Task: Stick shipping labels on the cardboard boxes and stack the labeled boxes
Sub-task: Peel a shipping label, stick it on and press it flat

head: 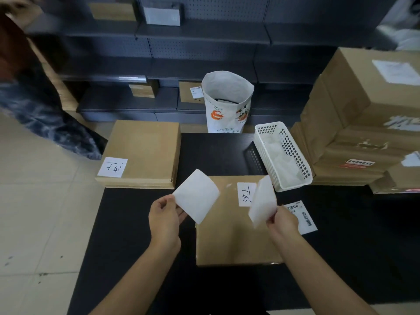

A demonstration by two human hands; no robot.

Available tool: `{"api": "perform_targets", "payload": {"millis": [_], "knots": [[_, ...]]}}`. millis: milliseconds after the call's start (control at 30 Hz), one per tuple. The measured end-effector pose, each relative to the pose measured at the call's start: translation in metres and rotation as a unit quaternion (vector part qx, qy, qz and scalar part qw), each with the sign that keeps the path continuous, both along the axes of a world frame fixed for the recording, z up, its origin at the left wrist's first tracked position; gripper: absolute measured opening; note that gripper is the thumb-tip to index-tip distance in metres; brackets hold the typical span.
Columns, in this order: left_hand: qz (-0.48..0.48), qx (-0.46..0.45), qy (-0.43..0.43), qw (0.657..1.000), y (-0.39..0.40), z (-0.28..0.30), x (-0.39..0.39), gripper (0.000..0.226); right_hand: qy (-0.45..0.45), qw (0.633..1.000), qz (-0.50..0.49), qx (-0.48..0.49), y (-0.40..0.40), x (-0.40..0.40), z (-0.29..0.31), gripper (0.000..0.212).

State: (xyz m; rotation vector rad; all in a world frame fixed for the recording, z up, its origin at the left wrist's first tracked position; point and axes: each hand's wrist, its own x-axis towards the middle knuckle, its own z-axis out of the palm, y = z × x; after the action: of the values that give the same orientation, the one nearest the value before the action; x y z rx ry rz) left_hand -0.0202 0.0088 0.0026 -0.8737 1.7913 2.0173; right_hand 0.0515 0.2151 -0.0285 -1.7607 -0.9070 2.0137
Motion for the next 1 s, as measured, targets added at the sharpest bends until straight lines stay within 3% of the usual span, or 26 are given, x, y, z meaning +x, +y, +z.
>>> {"api": "perform_targets", "payload": {"millis": [100,300,467,600,667,800,900,1000], "knots": [[-0.013,-0.021,0.026,0.999,-0.002,-0.004,-0.010,0.015,-0.003,0.999,-0.050,0.011,0.019,0.000,-0.009,0.038],[-0.091,-0.058,0.104,0.989,0.031,0.000,-0.006,0.010,0.023,0.996,-0.069,0.042,0.050,-0.011,-0.014,0.017],[-0.131,-0.098,0.096,0.982,0.062,-0.008,-0.008,0.010,0.022,0.990,-0.090,0.110,0.091,-0.040,-0.015,0.027],[-0.123,-0.106,0.087,0.983,0.087,-0.010,-0.012,0.011,-0.009,0.980,-0.039,0.194,0.130,-0.069,-0.020,0.017],[-0.118,-0.114,0.092,0.982,0.099,-0.010,-0.015,0.010,-0.030,0.947,0.033,0.317,0.147,-0.083,-0.023,0.014],[-0.115,-0.143,0.092,0.979,0.118,-0.015,-0.019,0.010,-0.036,0.831,0.232,0.504,0.177,-0.108,-0.045,0.016],[-0.110,-0.161,0.079,0.978,0.127,-0.024,-0.017,0.009,-0.079,0.744,0.403,0.527,0.195,-0.120,-0.082,0.016],[-0.098,-0.173,0.065,0.978,0.133,-0.029,-0.015,0.008,-0.122,0.698,0.518,0.479,0.204,-0.122,-0.112,0.023]]}}
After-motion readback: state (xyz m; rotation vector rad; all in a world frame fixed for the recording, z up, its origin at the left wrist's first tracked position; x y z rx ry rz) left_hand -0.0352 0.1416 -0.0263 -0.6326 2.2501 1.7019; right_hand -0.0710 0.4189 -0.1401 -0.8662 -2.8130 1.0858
